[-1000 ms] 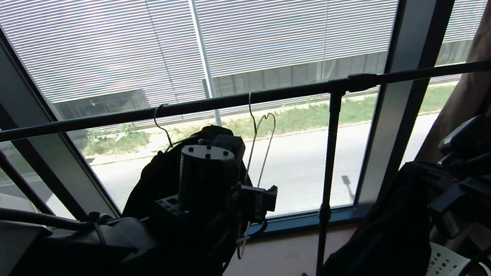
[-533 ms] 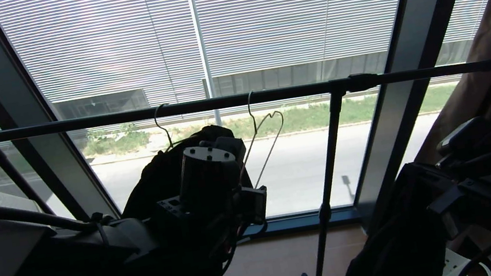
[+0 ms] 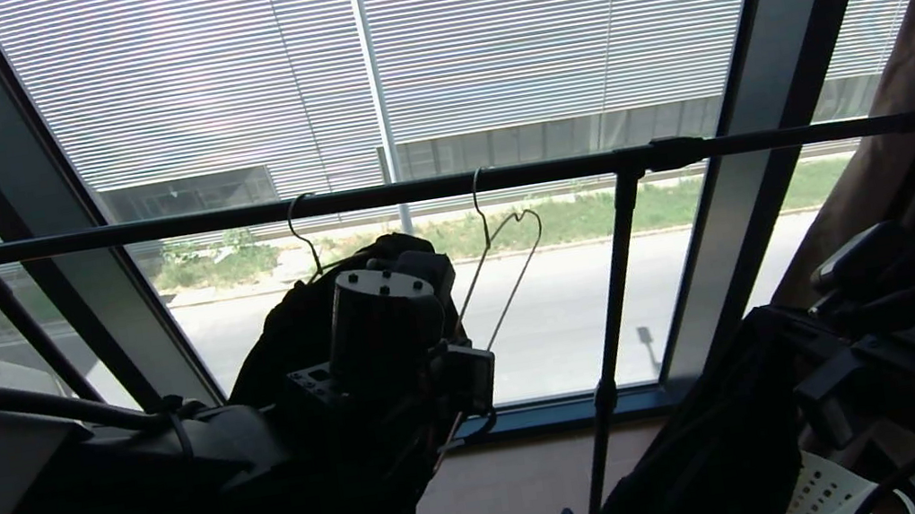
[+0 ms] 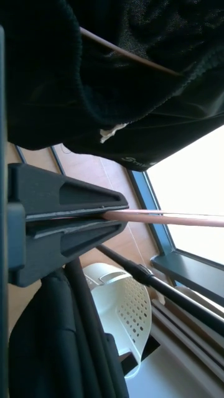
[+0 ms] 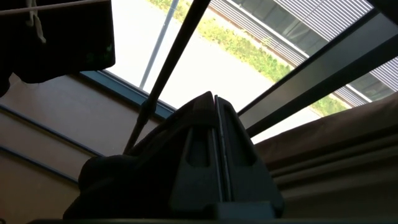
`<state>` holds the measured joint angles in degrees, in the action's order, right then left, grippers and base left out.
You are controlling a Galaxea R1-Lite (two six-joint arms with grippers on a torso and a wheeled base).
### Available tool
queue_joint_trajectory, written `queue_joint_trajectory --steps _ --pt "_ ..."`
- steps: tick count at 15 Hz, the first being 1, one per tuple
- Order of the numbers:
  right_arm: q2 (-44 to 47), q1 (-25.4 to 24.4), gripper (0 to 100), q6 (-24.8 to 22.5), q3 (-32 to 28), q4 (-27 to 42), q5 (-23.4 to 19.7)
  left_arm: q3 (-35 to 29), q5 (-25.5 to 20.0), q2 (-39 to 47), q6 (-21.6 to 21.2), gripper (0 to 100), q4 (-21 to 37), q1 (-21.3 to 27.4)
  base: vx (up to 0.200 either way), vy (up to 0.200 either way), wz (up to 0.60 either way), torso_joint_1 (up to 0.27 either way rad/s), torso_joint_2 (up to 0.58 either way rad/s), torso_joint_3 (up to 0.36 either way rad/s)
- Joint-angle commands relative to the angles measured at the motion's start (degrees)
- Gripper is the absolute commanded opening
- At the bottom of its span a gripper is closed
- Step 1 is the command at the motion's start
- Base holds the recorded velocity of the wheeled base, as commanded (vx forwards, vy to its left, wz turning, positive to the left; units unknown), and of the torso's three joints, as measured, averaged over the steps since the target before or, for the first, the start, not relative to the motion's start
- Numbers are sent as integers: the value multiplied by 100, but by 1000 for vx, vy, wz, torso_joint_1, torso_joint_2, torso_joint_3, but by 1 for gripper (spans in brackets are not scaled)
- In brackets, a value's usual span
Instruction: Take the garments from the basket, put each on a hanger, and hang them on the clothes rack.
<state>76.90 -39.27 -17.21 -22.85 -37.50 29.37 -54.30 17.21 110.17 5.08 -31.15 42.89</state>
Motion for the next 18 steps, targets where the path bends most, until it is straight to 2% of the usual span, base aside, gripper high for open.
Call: queue_joint_trajectory --steps 1,7,14,15,17,18 --pt "45 -2 0 -1 -1 -3 8 -11 1 -118 1 0 -14 0 0 0 0 0 0 0" --pt "62 -2 0 -1 -1 -3 -1 156 1 -522 -7 0 -5 9 0 0 0 0 0 0" --pt "36 -11 0 -1 26 -3 25 1914 -87 -2447 -201 0 -5 361 0 0 0 0 0 0" --pt "45 -11 0 -1 35 -12 25 2178 -183 -2746 -245 0 -5 370 0 0 0 0 0 0" --pt "36 -20 0 -10 35 -3 34 2635 -728 -3221 -245 0 -5 370 0 0 0 0 0 0" --pt "36 -20 0 -1 26 -12 43 2819 -816 -3335 -253 0 -5 370 0 0 0 0 0 0"
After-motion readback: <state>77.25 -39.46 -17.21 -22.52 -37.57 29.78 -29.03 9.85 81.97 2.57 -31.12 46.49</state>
